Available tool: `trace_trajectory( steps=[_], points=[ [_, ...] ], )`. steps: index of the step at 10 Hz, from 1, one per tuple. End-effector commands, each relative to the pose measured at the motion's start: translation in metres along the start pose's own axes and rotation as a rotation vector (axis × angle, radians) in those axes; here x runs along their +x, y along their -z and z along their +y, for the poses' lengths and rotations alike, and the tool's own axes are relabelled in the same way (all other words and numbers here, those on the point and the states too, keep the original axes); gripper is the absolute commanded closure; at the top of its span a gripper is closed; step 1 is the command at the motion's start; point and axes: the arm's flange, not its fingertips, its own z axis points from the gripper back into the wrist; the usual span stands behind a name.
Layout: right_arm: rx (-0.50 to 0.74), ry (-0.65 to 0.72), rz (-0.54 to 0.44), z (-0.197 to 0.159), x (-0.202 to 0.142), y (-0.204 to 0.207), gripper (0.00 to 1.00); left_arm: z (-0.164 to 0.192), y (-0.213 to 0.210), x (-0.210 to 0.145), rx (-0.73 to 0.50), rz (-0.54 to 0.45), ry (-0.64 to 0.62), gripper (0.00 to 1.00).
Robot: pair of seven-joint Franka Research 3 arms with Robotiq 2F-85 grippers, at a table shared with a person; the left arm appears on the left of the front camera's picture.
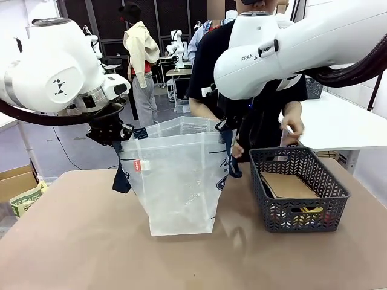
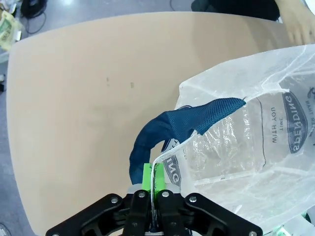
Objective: Transfer purchased items from the store into the shopping bag.
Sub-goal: Open the Reusable shopping bag in the center of the table, then move the Reusable shopping bag to the right side of the table.
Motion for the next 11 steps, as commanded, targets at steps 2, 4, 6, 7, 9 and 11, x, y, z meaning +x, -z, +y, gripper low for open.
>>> trace_trajectory(
  steps=[2, 4, 6, 7, 9, 11],
  points=[
    [-0.001, 0.030, 0.000, -0.002, -0.001, 0.000, 1.00, 0.002, -0.001, 0.001, 0.006, -0.002, -0.039, 1.00],
    [0.018, -0.024, -0.029, 0.002, 0.002, 0.000, 1.00, -0.005, 0.002, 0.000, -0.019, -0.014, 0.036, 1.00],
    [0.018, -0.058, -0.044, 0.004, 0.003, 0.001, 1.00, -0.009, 0.005, 0.003, -0.039, -0.026, 0.091, 1.00],
    [-0.003, -0.055, -0.050, 0.004, 0.005, 0.003, 1.00, -0.014, 0.012, 0.010, -0.040, -0.009, 0.158, 1.00],
    [0.004, -0.025, -0.021, 0.007, 0.004, -0.003, 1.00, -0.010, 0.001, 0.000, -0.013, -0.015, 0.054, 1.00],
    [0.004, -0.025, -0.021, 0.007, 0.004, -0.003, 1.00, -0.010, 0.001, 0.000, -0.013, -0.015, 0.054, 1.00]
  ],
)
